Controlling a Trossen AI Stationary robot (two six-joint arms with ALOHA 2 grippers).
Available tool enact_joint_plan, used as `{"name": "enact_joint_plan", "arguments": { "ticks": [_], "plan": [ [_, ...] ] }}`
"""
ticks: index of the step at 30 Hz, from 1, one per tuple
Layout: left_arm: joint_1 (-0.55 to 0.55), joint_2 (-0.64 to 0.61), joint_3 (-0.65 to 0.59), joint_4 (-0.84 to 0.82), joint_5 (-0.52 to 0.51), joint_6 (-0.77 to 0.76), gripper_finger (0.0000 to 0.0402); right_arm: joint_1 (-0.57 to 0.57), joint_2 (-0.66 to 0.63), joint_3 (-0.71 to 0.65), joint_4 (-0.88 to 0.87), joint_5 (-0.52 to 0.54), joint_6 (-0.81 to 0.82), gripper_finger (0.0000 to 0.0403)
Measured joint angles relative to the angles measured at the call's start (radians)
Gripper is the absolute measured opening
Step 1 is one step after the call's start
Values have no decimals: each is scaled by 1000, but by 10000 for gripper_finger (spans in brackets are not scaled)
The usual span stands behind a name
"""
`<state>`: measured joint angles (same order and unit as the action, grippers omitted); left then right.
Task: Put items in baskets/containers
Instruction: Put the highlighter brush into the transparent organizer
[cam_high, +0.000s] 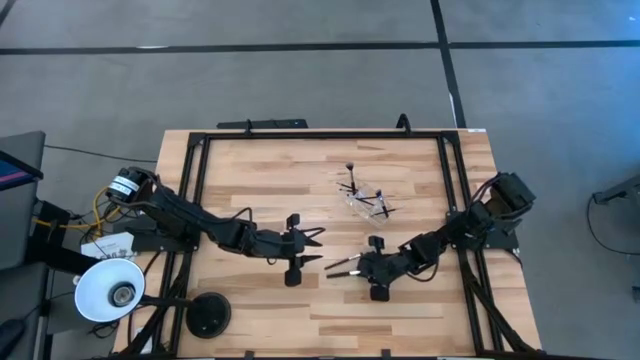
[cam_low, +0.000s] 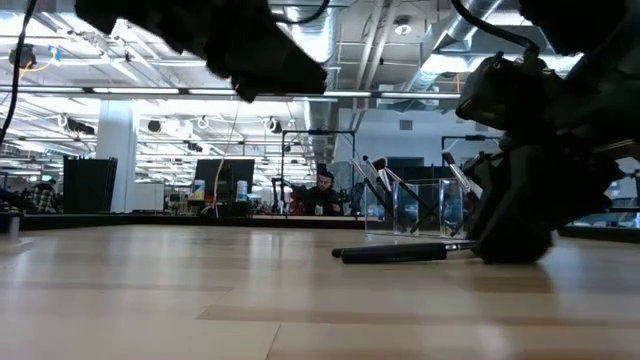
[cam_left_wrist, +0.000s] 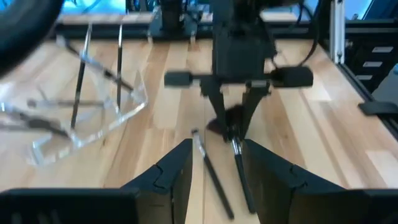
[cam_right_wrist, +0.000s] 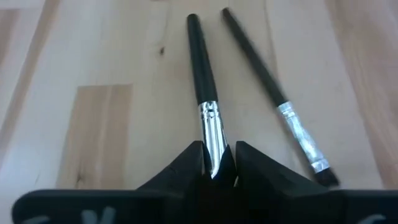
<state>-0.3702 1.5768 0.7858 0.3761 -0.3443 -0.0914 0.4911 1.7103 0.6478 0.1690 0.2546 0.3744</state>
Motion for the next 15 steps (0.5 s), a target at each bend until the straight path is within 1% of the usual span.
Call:
{"name": "enact_joint_plan", "arguments": {
  "ticks": [3,6,11,15],
  "plan": [
    [0,0,-38,0,0,-62,136,0,0,0,36,6,-12,110],
    [0,0,-71,7,0,-127,136,-5,-2,0,78,7,-34,137],
    [-6,0,-115,17,0,-213,136,-27,11,2,78,36,-59,182],
    [-31,1,-146,65,0,-228,136,-46,62,2,83,28,-60,194]
  ]
}}
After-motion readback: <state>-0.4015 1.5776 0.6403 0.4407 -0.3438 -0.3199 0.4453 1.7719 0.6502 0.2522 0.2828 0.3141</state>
